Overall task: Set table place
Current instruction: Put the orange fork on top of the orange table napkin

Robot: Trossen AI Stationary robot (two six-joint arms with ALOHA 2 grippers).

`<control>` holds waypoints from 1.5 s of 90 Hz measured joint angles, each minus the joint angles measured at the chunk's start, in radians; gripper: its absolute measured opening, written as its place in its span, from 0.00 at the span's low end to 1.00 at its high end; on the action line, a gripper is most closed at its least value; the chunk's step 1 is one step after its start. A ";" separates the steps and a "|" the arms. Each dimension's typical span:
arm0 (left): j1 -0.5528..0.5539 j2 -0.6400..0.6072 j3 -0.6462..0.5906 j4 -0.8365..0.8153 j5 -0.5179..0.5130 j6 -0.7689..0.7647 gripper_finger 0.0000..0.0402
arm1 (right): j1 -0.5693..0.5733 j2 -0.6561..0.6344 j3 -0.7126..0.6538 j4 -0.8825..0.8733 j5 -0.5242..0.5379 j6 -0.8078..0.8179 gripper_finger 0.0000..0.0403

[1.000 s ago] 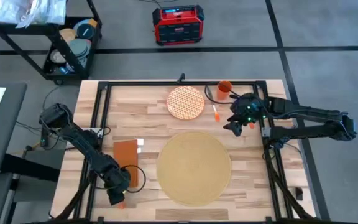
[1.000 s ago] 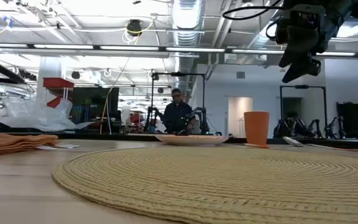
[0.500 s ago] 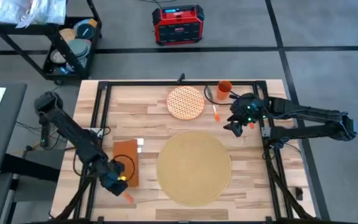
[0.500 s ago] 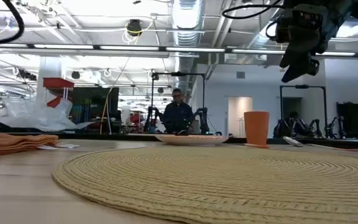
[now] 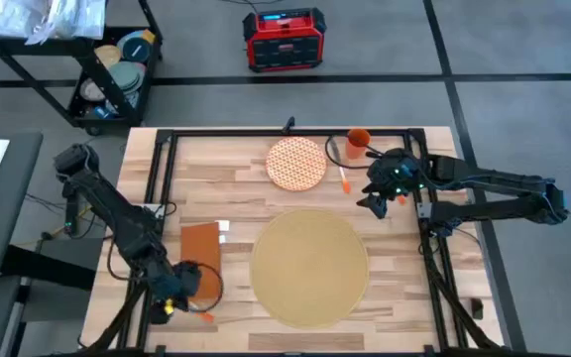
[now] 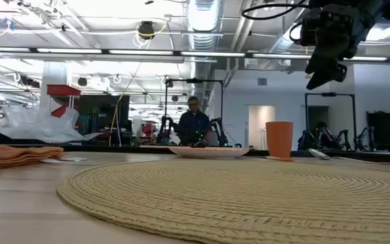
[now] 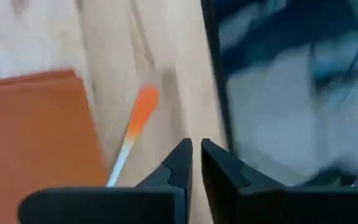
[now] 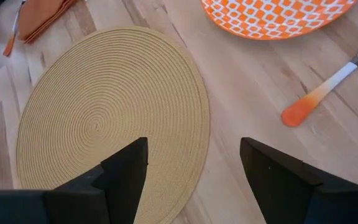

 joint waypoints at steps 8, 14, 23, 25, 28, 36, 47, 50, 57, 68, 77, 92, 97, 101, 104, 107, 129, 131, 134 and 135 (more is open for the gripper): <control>0.001 0.002 0.000 -0.127 -0.061 0.048 0.11 | 0.000 0.000 0.000 0.002 0.000 0.026 0.61; 0.008 0.003 0.000 -0.156 -0.090 0.047 0.14 | 0.000 0.000 0.000 0.004 0.000 0.038 0.61; 0.026 0.014 0.000 -0.099 -0.097 0.044 0.18 | 0.000 0.000 0.000 0.004 0.000 0.044 0.61; 0.030 0.018 0.000 -0.079 -0.100 0.034 0.19 | 0.000 0.000 0.000 0.004 0.000 0.045 0.61; 0.032 0.026 0.000 -0.049 -0.102 0.013 0.20 | 0.000 0.000 0.000 0.004 0.000 0.050 0.61; 0.032 0.059 0.000 0.034 -0.105 -0.050 0.23 | 0.000 0.000 0.000 0.004 0.000 0.060 0.61; 0.032 0.147 0.000 0.162 -0.098 -0.101 0.25 | 0.000 0.000 0.000 0.004 0.000 0.060 0.61; 0.031 0.178 0.000 0.186 -0.086 -0.113 0.25 | 0.000 0.000 0.000 0.004 0.000 0.060 0.61; 0.030 0.250 0.009 0.188 -0.028 -0.153 0.25 | 0.000 0.000 0.000 0.004 0.000 0.060 0.61; 0.037 0.344 0.035 0.164 0.060 -0.170 0.25 | 0.000 0.000 0.000 0.004 0.000 0.060 0.61; 0.038 0.389 0.047 0.126 0.100 -0.170 0.25 | 0.000 0.000 0.000 0.004 0.000 0.060 0.61; 0.037 0.389 0.078 0.038 0.076 -0.145 0.24 | 0.000 0.000 0.000 0.004 0.000 0.063 0.61; 0.037 0.376 0.093 0.017 0.067 -0.134 0.24 | 0.000 0.000 0.000 0.004 0.000 0.072 0.61; 0.037 0.366 0.107 0.010 0.064 -0.126 0.24 | 0.000 0.000 0.000 0.004 0.000 0.072 0.61; 0.037 0.357 0.114 -0.001 0.060 -0.119 0.24 | 0.000 0.000 0.000 0.004 0.000 0.072 0.61; 0.035 0.348 0.121 -0.021 0.053 -0.110 0.24 | 0.000 0.000 0.000 0.004 0.000 0.072 0.61; 0.002 0.305 0.137 -0.191 -0.065 -0.013 0.24 | 0.000 0.000 0.000 0.004 0.000 0.076 0.61; -0.004 0.305 0.136 -0.195 -0.074 -0.003 0.24 | 0.000 0.000 0.000 0.004 0.000 0.082 0.61; -0.015 0.305 0.136 -0.197 -0.081 0.008 0.24 | 0.000 0.000 0.000 0.004 0.000 0.086 0.61; -0.018 0.305 0.135 -0.197 -0.083 0.011 0.24 | 0.000 0.000 0.000 0.004 0.000 0.087 0.61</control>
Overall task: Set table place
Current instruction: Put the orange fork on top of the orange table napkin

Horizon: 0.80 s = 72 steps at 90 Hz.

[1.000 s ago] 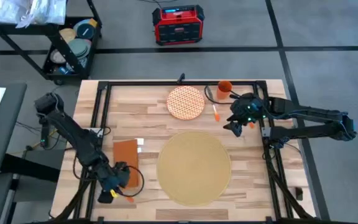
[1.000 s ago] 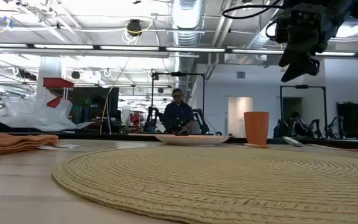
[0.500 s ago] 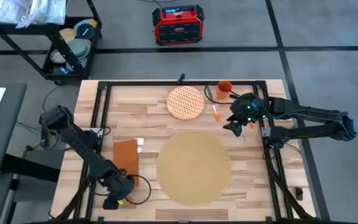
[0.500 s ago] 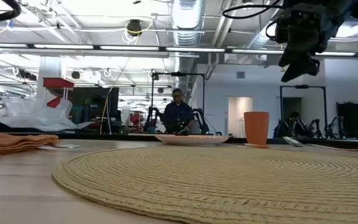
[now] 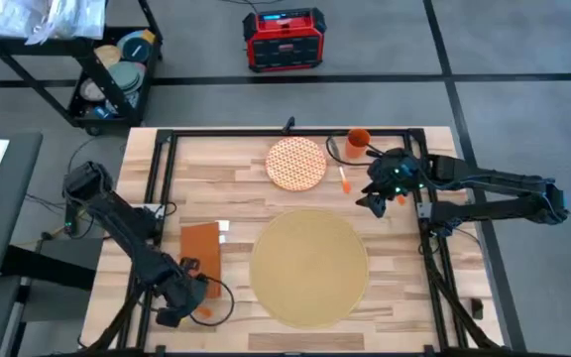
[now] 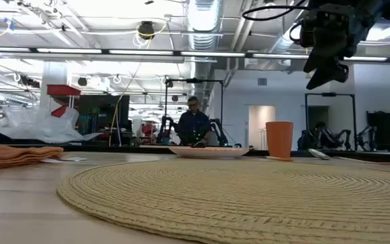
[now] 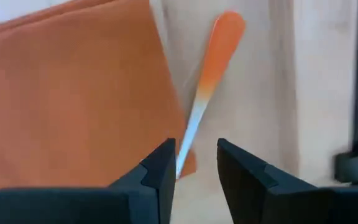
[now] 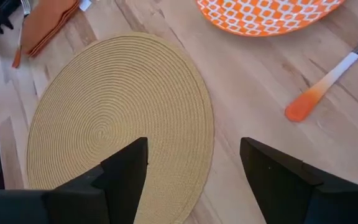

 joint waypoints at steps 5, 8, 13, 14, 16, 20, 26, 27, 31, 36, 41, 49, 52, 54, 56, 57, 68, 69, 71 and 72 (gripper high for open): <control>-0.015 0.003 -0.001 0.001 -0.003 0.015 0.24 | 0.000 0.000 0.000 0.000 0.000 0.001 0.61; -0.024 0.004 -0.001 0.001 -0.006 0.020 0.24 | 0.001 0.000 0.000 0.000 0.000 0.002 0.61; -0.036 0.004 -0.001 0.000 -0.023 0.020 0.24 | 0.000 0.000 0.000 0.000 0.000 0.003 0.61; -0.037 0.004 -0.001 0.000 -0.027 0.020 0.24 | 0.000 0.000 0.000 0.000 0.000 0.003 0.61; -0.040 0.004 -0.001 0.001 -0.034 0.018 0.24 | 0.000 0.000 0.000 0.000 0.000 0.003 0.61; -0.048 0.004 -0.001 -0.002 -0.050 0.014 0.24 | 0.000 0.000 0.000 0.000 0.000 0.003 0.61; -0.058 0.004 -0.001 -0.007 -0.072 0.017 0.24 | 0.000 0.000 0.000 0.000 0.000 0.021 0.61; -0.059 0.004 -0.001 -0.007 -0.075 0.017 0.24 | 0.000 0.000 0.000 0.000 0.000 0.023 0.61; -0.065 0.004 -0.002 -0.009 -0.091 0.018 0.24 | 0.000 0.000 0.000 0.000 0.000 0.026 0.61; -0.072 0.004 -0.002 -0.008 -0.105 0.018 0.24 | 0.000 0.000 0.000 0.000 0.000 0.026 0.61; -0.079 0.004 -0.002 -0.006 -0.106 0.018 0.24 | 0.000 0.000 0.000 0.000 0.000 0.026 0.61; -0.084 0.004 -0.003 0.007 -0.106 0.018 0.24 | 0.000 0.000 0.000 0.000 0.000 0.026 0.61; -0.084 0.004 -0.003 0.017 -0.107 0.018 0.24 | 0.000 0.000 0.000 0.000 0.000 0.026 0.61; -0.083 0.004 -0.003 0.028 -0.107 0.020 0.24 | 0.000 0.000 0.000 0.000 0.000 0.026 0.61; -0.080 0.004 -0.003 0.041 -0.107 0.029 0.24 | 0.000 0.000 0.000 0.000 0.000 0.026 0.61; -0.079 0.005 -0.003 0.047 -0.107 0.035 0.24 | 0.000 0.000 0.000 0.000 0.000 0.026 0.61; -0.056 0.036 -0.003 0.096 -0.105 0.126 0.24 | 0.000 0.000 0.000 0.001 0.000 0.027 0.61; -0.053 0.042 -0.003 0.093 -0.105 0.128 0.24 | 0.000 0.000 0.000 0.001 0.000 0.027 0.61; -0.049 0.052 -0.003 0.086 -0.104 0.130 0.24 | 0.000 0.000 0.000 0.000 0.000 0.029 0.61; -0.046 0.058 -0.003 0.082 -0.102 0.130 0.24 | 0.000 0.000 0.000 0.000 0.000 0.030 0.61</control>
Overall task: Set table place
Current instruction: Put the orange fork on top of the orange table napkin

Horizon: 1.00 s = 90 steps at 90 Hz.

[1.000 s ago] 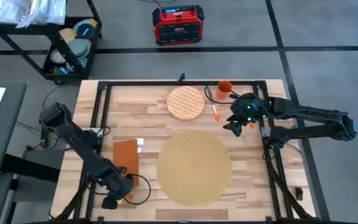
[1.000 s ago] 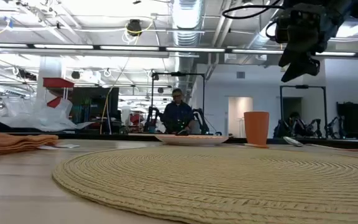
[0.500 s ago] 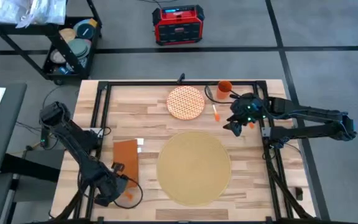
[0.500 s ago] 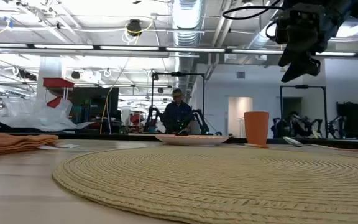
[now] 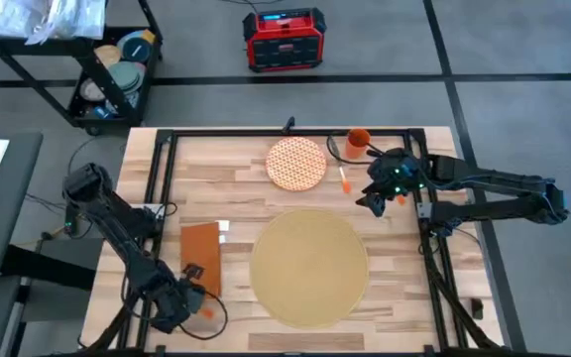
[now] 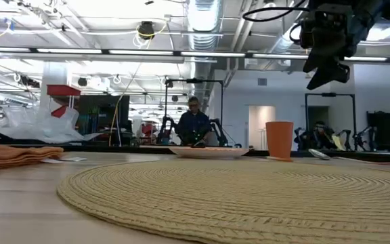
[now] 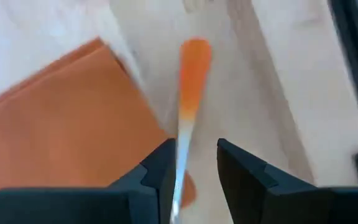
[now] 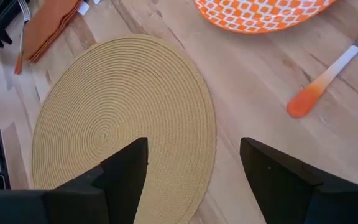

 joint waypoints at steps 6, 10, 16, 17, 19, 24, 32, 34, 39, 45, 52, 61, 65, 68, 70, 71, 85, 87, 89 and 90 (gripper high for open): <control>0.017 0.046 0.000 -0.005 0.038 -0.003 0.24 | 0.000 0.000 0.000 0.000 0.000 0.000 0.61; 0.024 0.077 0.001 -0.003 0.069 -0.004 0.24 | 0.000 0.000 0.000 0.000 0.000 0.001 0.61; 0.031 0.096 0.004 0.003 0.100 -0.014 0.24 | 0.000 0.000 0.000 0.000 0.000 0.008 0.61; 0.031 0.100 0.005 0.003 0.102 -0.016 0.24 | 0.000 0.000 0.000 0.000 0.000 0.008 0.61; 0.032 0.104 0.008 0.001 0.108 -0.021 0.24 | 0.000 0.000 0.000 0.000 0.000 0.008 0.61; 0.032 0.105 0.010 0.001 0.110 -0.024 0.24 | 0.000 0.000 0.000 -0.002 0.000 0.008 0.61; 0.031 0.102 0.015 0.011 0.109 -0.024 0.24 | 0.000 0.000 0.000 0.000 0.000 0.007 0.61; 0.030 0.103 0.015 0.018 0.109 -0.024 0.24 | 0.000 0.000 0.000 0.000 0.000 0.007 0.61; 0.024 0.103 0.015 0.025 0.105 -0.026 0.24 | 0.000 0.000 0.000 0.000 0.000 0.007 0.61; 0.023 0.104 0.023 0.016 0.104 -0.028 0.24 | 0.000 0.000 0.000 0.000 0.000 0.007 0.61; 0.028 0.108 0.042 -0.015 0.103 -0.032 0.24 | 0.000 0.000 0.000 -0.002 0.000 0.006 0.61; 0.027 0.108 0.051 -0.021 0.087 -0.029 0.24 | 0.000 0.000 0.000 -0.003 0.000 0.003 0.61; 0.025 0.108 0.051 -0.007 0.085 -0.016 0.24 | 0.000 0.000 0.000 -0.002 0.000 -0.002 0.61; 0.024 0.108 0.051 -0.001 0.085 -0.004 0.23 | 0.000 0.000 0.000 -0.003 0.000 -0.002 0.61; 0.024 0.108 0.052 -0.001 0.087 -0.001 0.22 | 0.000 0.000 0.000 -0.003 0.000 -0.003 0.61; 0.024 0.108 0.053 -0.002 0.090 -0.001 0.22 | 0.000 0.000 0.000 -0.004 0.000 -0.003 0.61; 0.018 0.107 0.086 -0.018 0.129 -0.021 0.17 | 0.000 0.000 0.000 -0.022 0.000 -0.004 0.61; 0.013 0.107 0.088 -0.016 0.130 -0.023 0.16 | 0.000 0.000 0.000 -0.025 0.000 -0.004 0.61; 0.008 0.107 0.089 -0.014 0.131 -0.023 0.16 | 0.000 0.000 0.000 -0.027 0.000 -0.004 0.61; 0.005 0.107 0.089 -0.014 0.131 -0.023 0.15 | 0.000 0.000 0.000 -0.027 0.000 -0.004 0.61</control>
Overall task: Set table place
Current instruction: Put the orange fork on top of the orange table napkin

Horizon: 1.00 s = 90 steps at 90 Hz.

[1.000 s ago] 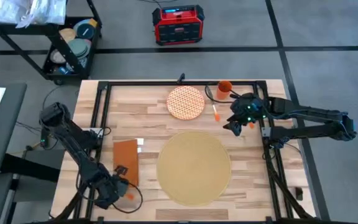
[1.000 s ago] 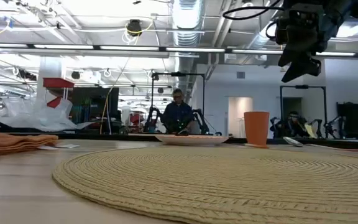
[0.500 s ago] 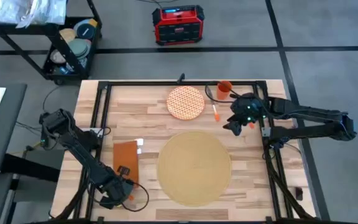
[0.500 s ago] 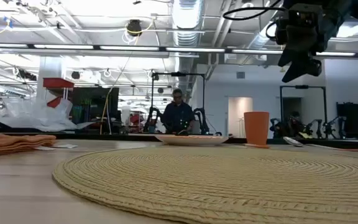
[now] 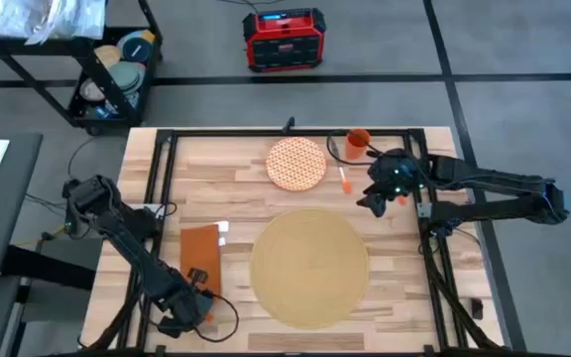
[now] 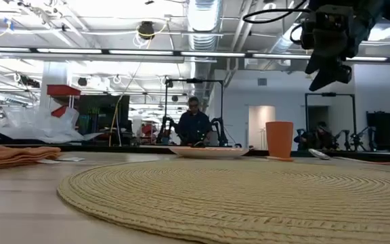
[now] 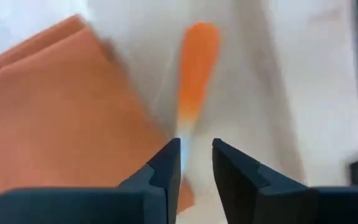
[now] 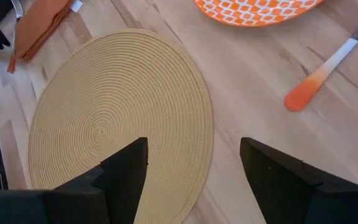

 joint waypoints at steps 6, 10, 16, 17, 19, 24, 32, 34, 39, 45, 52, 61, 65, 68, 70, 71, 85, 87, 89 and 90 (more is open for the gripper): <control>-0.013 0.000 -0.007 0.018 -0.004 -0.002 0.14 | 0.000 0.000 0.000 0.005 0.000 0.000 0.61; -0.018 0.001 -0.014 0.024 -0.013 0.000 0.13 | 0.000 0.000 0.000 0.008 0.000 0.000 0.61; -0.023 0.003 -0.019 0.008 -0.043 -0.002 0.13 | -0.001 0.000 0.000 0.007 0.000 0.000 0.61; -0.024 0.003 -0.021 0.005 -0.048 -0.004 0.13 | -0.001 0.000 0.000 0.007 0.000 0.000 0.61; -0.024 0.003 -0.023 -0.005 -0.054 -0.010 0.12 | -0.001 0.000 0.000 0.007 0.000 0.000 0.61; -0.019 0.003 -0.024 -0.031 -0.063 -0.034 0.12 | -0.001 0.000 0.000 0.007 0.000 0.000 0.61; -0.007 0.002 -0.024 -0.074 -0.044 -0.070 0.12 | -0.001 0.000 0.000 0.007 0.000 0.000 0.61; -0.006 0.001 -0.024 -0.082 -0.039 -0.073 0.12 | -0.001 0.000 0.000 0.007 0.000 0.000 0.61; -0.008 0.001 -0.024 -0.097 -0.033 -0.078 0.12 | -0.001 0.000 0.000 0.007 0.000 0.000 0.61; -0.018 0.001 -0.024 -0.104 -0.033 -0.079 0.12 | -0.001 0.000 0.000 0.007 0.000 0.000 0.61; -0.020 0.001 -0.024 -0.104 -0.029 -0.086 0.12 | -0.001 0.000 0.000 0.007 0.000 0.000 0.61; -0.019 0.001 -0.024 -0.097 -0.034 -0.098 0.12 | -0.001 0.000 0.000 0.007 0.000 0.000 0.61; -0.019 0.001 -0.024 -0.085 -0.048 -0.092 0.12 | -0.001 0.000 0.000 0.008 0.000 0.000 0.61; -0.019 0.001 -0.024 -0.080 -0.052 -0.082 0.12 | -0.001 0.000 0.000 0.008 0.000 0.000 0.61; -0.019 0.001 -0.024 -0.079 -0.053 -0.074 0.12 | -0.001 0.000 0.000 0.008 0.000 0.000 0.61; -0.019 0.001 -0.024 -0.079 -0.053 -0.070 0.12 | -0.001 0.000 0.000 0.008 0.000 0.000 0.61; -0.005 0.001 -0.023 -0.113 -0.055 -0.080 0.12 | -0.001 0.000 0.000 0.008 0.000 0.000 0.61; -0.004 0.001 -0.023 -0.117 -0.055 -0.085 0.12 | -0.001 0.000 0.000 0.008 0.000 0.000 0.61; -0.003 0.001 -0.023 -0.119 -0.056 -0.089 0.12 | -0.001 0.000 0.000 0.008 0.000 0.000 0.61; -0.003 0.001 -0.023 -0.119 -0.056 -0.091 0.12 | -0.001 0.000 0.000 0.008 0.000 0.000 0.61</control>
